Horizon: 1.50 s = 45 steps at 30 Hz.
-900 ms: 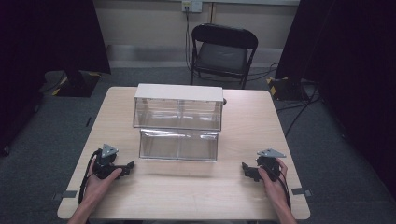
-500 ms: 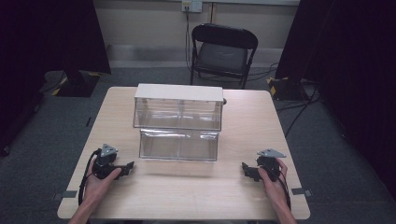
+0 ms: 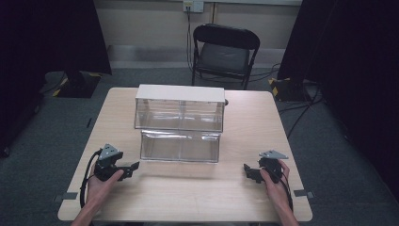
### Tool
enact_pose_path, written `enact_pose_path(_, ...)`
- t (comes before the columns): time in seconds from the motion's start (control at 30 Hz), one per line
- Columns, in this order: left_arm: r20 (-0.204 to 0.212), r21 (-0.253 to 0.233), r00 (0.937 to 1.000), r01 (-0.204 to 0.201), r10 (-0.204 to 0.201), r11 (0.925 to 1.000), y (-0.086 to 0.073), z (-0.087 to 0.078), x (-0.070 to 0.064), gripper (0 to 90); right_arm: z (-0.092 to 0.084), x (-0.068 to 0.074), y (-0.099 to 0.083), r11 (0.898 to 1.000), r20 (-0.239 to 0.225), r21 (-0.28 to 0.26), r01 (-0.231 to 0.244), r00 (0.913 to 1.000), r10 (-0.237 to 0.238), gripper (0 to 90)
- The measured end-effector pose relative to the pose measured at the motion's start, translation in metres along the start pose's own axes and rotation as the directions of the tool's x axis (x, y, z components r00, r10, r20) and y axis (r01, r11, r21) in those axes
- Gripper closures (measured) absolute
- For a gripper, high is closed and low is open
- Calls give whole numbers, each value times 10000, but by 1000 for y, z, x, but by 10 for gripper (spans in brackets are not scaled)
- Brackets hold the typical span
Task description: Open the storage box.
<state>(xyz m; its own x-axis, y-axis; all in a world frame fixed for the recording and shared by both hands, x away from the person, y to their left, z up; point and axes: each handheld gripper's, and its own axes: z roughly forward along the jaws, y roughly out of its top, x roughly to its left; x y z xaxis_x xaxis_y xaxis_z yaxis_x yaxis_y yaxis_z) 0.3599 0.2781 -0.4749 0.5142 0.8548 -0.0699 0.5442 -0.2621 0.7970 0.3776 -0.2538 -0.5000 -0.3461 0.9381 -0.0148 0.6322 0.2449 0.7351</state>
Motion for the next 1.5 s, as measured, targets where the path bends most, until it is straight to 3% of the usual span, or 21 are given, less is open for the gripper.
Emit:
enact_pose_path(0.2, 356, -111, 9993, -65, 69, 9999, 4, 0, -8, 181, 0, 0, 0, 10000, -1, 5, -9, 10000, 9, 131)
enact_pose_path(0.6, 497, -517, 9988, 31, -6, 9987, 9, 3, -14, 181, 0, 0, 0, 10000, 3, 5, -8, 10000, 8, 131)
enact_pose_path(1.5, 816, -621, 9966, -80, 130, 9980, 12, 1, -16, 190, 0, 0, 0, 10000, 25, 2, -14, 10000, 14, 131)
